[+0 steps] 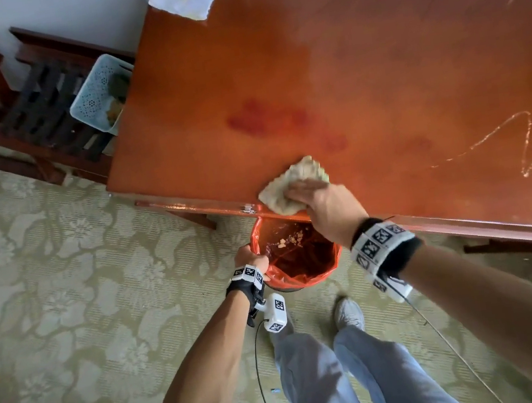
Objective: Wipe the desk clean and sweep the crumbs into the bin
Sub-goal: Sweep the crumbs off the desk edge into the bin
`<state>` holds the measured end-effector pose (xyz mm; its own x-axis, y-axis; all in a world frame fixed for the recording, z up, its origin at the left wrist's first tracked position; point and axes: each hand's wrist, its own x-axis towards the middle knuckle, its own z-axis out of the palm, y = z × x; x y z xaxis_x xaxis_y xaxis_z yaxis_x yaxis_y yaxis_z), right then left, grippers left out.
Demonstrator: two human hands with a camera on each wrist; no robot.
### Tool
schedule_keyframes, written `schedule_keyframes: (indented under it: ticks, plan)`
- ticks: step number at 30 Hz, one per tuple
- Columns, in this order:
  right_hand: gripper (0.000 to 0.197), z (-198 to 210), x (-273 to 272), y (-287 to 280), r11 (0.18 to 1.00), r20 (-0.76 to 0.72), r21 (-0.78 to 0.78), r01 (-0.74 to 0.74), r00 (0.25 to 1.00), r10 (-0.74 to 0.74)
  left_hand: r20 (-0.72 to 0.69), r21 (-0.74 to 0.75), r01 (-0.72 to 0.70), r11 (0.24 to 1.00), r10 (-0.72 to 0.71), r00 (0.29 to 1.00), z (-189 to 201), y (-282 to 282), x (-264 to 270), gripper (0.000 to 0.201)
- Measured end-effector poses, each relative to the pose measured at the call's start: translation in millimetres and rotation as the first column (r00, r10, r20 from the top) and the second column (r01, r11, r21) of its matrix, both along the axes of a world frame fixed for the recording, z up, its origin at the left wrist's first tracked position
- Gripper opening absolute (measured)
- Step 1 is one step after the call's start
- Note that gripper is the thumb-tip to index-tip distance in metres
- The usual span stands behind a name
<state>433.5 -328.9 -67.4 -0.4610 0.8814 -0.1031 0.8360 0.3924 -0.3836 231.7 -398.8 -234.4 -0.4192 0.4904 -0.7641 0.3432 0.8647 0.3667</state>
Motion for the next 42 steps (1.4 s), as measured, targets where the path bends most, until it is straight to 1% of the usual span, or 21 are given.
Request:
schedule_keyframes:
  ticks: [2, 4, 6, 8, 11, 14, 16, 18, 19, 21, 23, 24, 25, 26, 27, 28, 30, 32, 36, 39, 42]
  plan:
    - [0.062, 1, 5, -32, 0.996, -0.077, -0.081, -0.031, 0.997, 0.024, 0.008, -0.016, 0.02, 1.0, -0.02, 1.0, 2, 3, 0, 0.019]
    - [0.065, 8, 12, -46, 0.986, -0.167, -0.163, 0.039, 0.984, -0.067, 0.01, -0.028, 0.03, 0.999, -0.03, 1.0, 5, 4, 0, 0.019]
    - [0.066, 13, 18, -52, 0.984, -0.294, -0.144, 0.107, 0.945, -0.146, 0.012, -0.037, 0.032, 0.999, -0.032, 0.999, 12, 5, 2, 0.021]
    - [0.066, 12, 21, -60, 0.989, -0.36, -0.112, 0.096, 0.924, -0.131, 0.019, -0.041, 0.02, 0.999, -0.019, 1.0, 18, 3, 3, 0.021]
    - [0.064, -13, 21, -73, 0.991, -0.284, -0.117, 0.071, 0.954, -0.102, 0.044, -0.051, -0.015, 0.999, 0.017, 0.999, 18, -3, 3, 0.022]
    - [0.07, -42, 13, -85, 0.971, -0.198, -0.218, 0.095, 0.97, -0.139, 0.054, -0.059, -0.003, 0.998, 0.006, 0.999, 16, -11, 2, 0.015]
    - [0.067, -50, 7, -90, 0.959, -0.187, -0.254, 0.125, 0.967, -0.176, 0.074, -0.05, -0.034, 0.998, 0.038, 0.997, 12, -16, 0, 0.016]
    - [0.061, -55, 1, -92, 0.941, -0.184, -0.282, 0.19, 0.951, -0.247, 0.079, -0.049, -0.046, 0.998, 0.05, 0.996, -1, -23, -5, 0.019]
    - [0.062, -57, -1, -93, 0.928, -0.184, -0.311, 0.206, 0.945, -0.271, 0.086, -0.052, -0.058, 0.997, 0.063, 0.994, -17, -28, -10, 0.023]
    - [0.067, -63, -4, -95, 0.913, -0.183, -0.344, 0.219, 0.938, -0.294, 0.097, -0.059, -0.057, 0.997, 0.062, 0.993, -32, -38, -16, 0.027]
    - [0.066, -68, -6, -96, 0.888, -0.098, -0.388, 0.248, 0.946, -0.307, 0.095, -0.051, -0.043, 0.998, 0.047, 0.994, -24, -41, -16, 0.026]
    - [0.06, -69, -5, -98, 0.879, -0.08, -0.403, 0.257, 0.946, -0.313, 0.099, -0.035, -0.034, 0.999, 0.038, 0.994, -1, -42, -11, 0.024]
    - [0.051, -69, -3, -98, 0.872, -0.1, -0.415, 0.259, 0.94, -0.327, 0.11, -0.024, -0.048, 0.999, 0.051, 0.993, 16, -42, -7, 0.022]
    - [0.043, -68, -1, -98, 0.864, -0.106, -0.428, 0.266, 0.934, -0.34, 0.126, -0.025, -0.076, 0.997, 0.078, 0.989, 26, -42, -4, 0.022]
    - [0.043, -67, -1, -98, 0.855, -0.077, -0.439, 0.275, 0.937, -0.341, 0.127, -0.041, -0.099, 0.994, 0.103, 0.987, 34, -43, -2, 0.022]
    - [0.048, -66, 0, -97, 0.844, -0.029, -0.447, 0.297, 0.938, -0.345, 0.116, -0.043, -0.114, 0.993, 0.118, 0.986, 38, -44, -2, 0.023]
    - [0.061, -67, 1, -100, 0.842, 0.02, -0.436, 0.318, 0.939, -0.344, 0.143, -0.061, -0.142, 0.988, 0.149, 0.978, 40, -49, 0, 0.026]
    - [0.071, -66, 1, -103, 0.84, 0.002, -0.446, 0.309, 0.939, -0.345, 0.161, -0.065, -0.175, 0.982, 0.183, 0.97, 41, -52, -2, 0.026]
    - [0.063, -72, 1, -106, 0.845, 0.013, -0.441, 0.304, 0.943, -0.332, 0.178, -0.073, -0.177, 0.981, 0.188, 0.966, 42, -56, -2, 0.028]
    - [0.059, -61, 0, -105, 0.849, -0.05, -0.422, 0.317, 0.927, -0.371, 0.178, -0.059, -0.159, 0.986, 0.167, 0.97, 35, -58, -5, 0.033]
    - [0.055, -55, -2, -102, 0.855, -0.068, -0.382, 0.351, 0.912, -0.405, 0.183, -0.055, -0.156, 0.986, 0.163, 0.97, 39, -58, -5, 0.026]
